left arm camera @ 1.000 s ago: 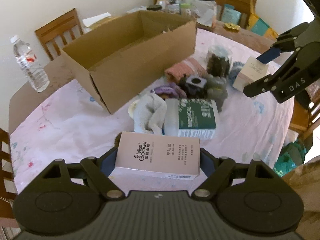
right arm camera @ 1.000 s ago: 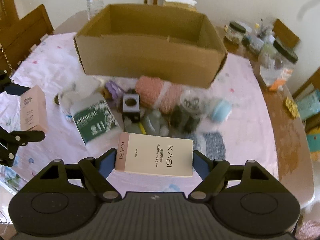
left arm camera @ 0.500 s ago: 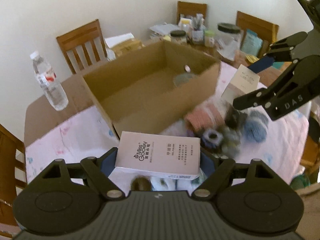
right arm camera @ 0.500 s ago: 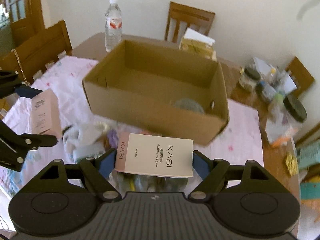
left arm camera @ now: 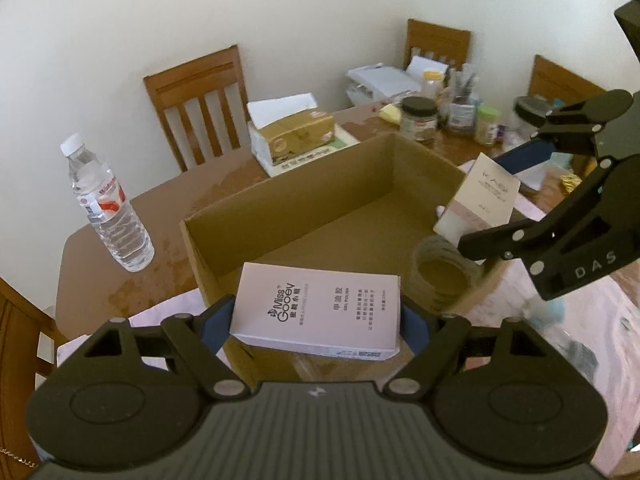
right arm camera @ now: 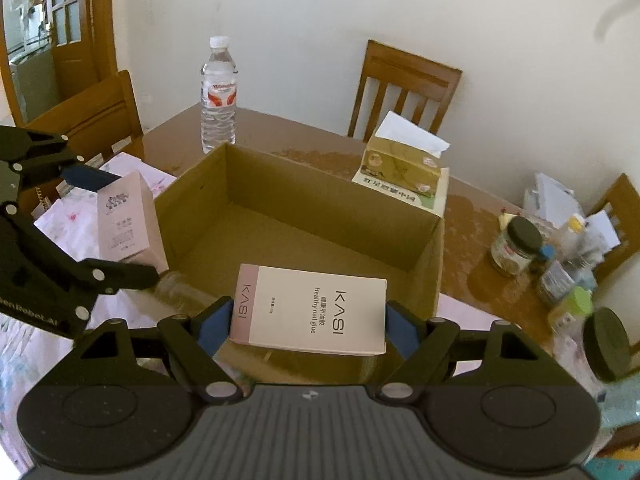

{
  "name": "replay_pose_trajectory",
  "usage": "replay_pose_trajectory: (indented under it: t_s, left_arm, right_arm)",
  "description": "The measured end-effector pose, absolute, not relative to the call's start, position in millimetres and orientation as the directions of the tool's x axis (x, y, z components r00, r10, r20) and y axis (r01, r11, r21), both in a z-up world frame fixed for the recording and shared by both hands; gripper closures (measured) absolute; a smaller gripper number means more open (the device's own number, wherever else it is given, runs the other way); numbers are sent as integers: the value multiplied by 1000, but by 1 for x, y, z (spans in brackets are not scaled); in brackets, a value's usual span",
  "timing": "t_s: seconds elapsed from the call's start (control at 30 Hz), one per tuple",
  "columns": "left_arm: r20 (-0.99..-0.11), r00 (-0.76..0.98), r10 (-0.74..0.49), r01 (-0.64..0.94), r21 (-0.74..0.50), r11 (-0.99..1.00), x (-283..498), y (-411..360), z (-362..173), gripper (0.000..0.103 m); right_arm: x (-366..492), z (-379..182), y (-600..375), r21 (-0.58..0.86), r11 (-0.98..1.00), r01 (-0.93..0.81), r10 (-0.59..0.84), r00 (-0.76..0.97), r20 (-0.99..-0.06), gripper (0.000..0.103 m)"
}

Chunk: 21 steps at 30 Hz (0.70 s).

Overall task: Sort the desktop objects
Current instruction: 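Carry both pink boxes into the cardboard box and release them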

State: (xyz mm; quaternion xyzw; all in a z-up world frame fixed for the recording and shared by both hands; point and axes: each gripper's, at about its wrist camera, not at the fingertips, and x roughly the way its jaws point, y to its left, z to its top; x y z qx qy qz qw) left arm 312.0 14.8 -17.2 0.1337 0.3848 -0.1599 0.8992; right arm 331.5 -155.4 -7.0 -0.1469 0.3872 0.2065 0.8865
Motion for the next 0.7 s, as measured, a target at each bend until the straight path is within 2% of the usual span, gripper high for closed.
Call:
replay_pose_trajectory:
  t_s: [0.23, 0.37, 0.7]
  left_arm:
    - [-750, 647, -137, 327, 111, 939, 346, 12, -30, 13]
    - [-751, 644, -145, 319, 92, 943, 352, 13, -33, 13]
    - [-752, 640, -156, 340, 95, 936, 325, 16, -25, 13]
  right_arm:
    - [371, -23, -151, -71, 849, -523, 296, 582, -758, 17]
    - [376, -28, -154, -62, 846, -530, 306, 576, -758, 8]
    - [354, -20, -162, -57, 843, -534, 321, 586, -744, 8]
